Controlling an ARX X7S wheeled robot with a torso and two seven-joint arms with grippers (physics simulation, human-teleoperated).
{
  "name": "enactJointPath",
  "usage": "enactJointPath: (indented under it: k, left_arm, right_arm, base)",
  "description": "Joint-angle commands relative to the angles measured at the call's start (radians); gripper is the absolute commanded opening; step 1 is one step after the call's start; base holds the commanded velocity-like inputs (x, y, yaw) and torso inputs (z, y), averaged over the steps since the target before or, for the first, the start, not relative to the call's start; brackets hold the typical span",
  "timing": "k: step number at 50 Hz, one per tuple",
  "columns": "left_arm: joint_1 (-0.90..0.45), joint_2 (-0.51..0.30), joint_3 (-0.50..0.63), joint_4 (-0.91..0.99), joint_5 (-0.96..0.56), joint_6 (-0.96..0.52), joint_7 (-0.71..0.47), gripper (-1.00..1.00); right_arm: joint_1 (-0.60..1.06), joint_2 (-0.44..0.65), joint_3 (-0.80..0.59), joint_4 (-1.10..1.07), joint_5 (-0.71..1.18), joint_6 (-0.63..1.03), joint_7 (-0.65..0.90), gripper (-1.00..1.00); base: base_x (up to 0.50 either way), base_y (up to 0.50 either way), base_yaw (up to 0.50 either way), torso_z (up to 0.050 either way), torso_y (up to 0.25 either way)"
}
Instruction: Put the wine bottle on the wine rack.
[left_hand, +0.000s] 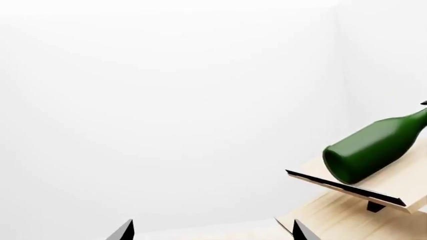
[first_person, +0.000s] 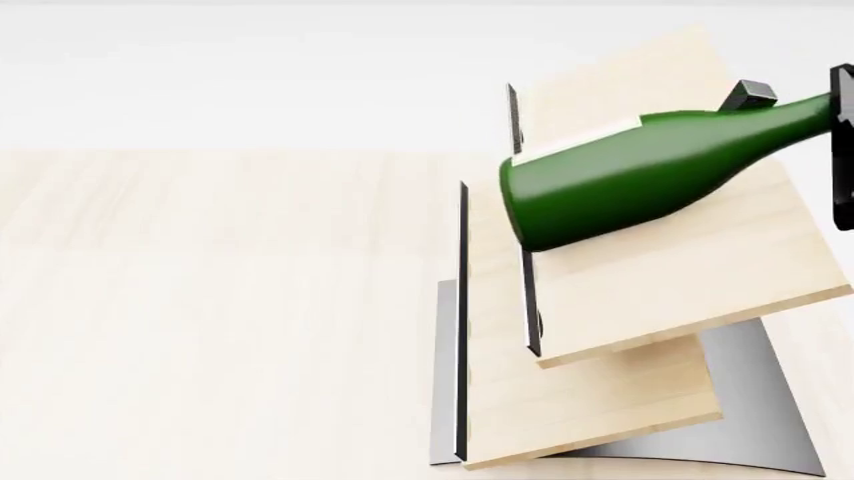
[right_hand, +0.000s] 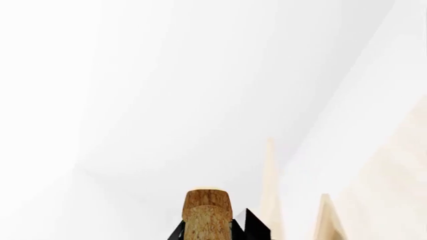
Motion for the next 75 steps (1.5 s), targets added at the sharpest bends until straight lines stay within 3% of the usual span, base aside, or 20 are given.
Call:
enactJointPath:
  k: [1, 22, 43, 44, 65, 75]
  left_arm:
    - [-0.001, -0.002, 0.003, 0.001, 0.0, -0.002, -0.003, 1.0]
    - [-0.002, -0.006, 0.008, -0.001, 0.001, 0.0, -0.009, 1.0]
    - [-0.005, -0.01, 0.012, -0.001, 0.001, -0.002, -0.014, 1.0]
    - [-0.006, -0.01, 0.014, -0.003, 0.003, -0.002, -0.014, 1.0]
    - [-0.008, -0.013, 0.018, -0.006, 0.003, 0.0, -0.02, 1.0]
    - [-0.01, -0.015, 0.021, -0.006, 0.004, -0.004, -0.021, 1.0]
  right_arm:
    - [0.041, -0.007, -0.013, 0.095, -0.038, 0.002, -0.088, -1.0]
    - [0.046, -0.016, -0.036, 0.173, -0.067, -0.002, -0.147, -1.0]
    - [-0.011, -0.006, -0.005, 0.075, -0.038, -0.006, -0.118, -1.0]
    - [-0.014, -0.005, -0.004, 0.063, -0.038, -0.007, -0.117, 1.0]
    - [-0.062, 0.024, 0.036, -0.01, -0.012, -0.013, -0.109, 1.0]
    - [-0.076, 0.07, 0.061, 0.071, -0.015, -0.027, -0.179, 1.0]
  base:
    - [0.0, 0.0, 0.0, 0.0, 0.0]
    - [0.0, 0.0, 0.0, 0.0, 0.0]
    - [0.0, 0.0, 0.0, 0.0, 0.0]
    - [0.0, 0.0, 0.0, 0.0, 0.0]
    - [0.0, 0.0, 0.0, 0.0, 0.0]
    - [0.0, 0.0, 0.0, 0.0, 0.0]
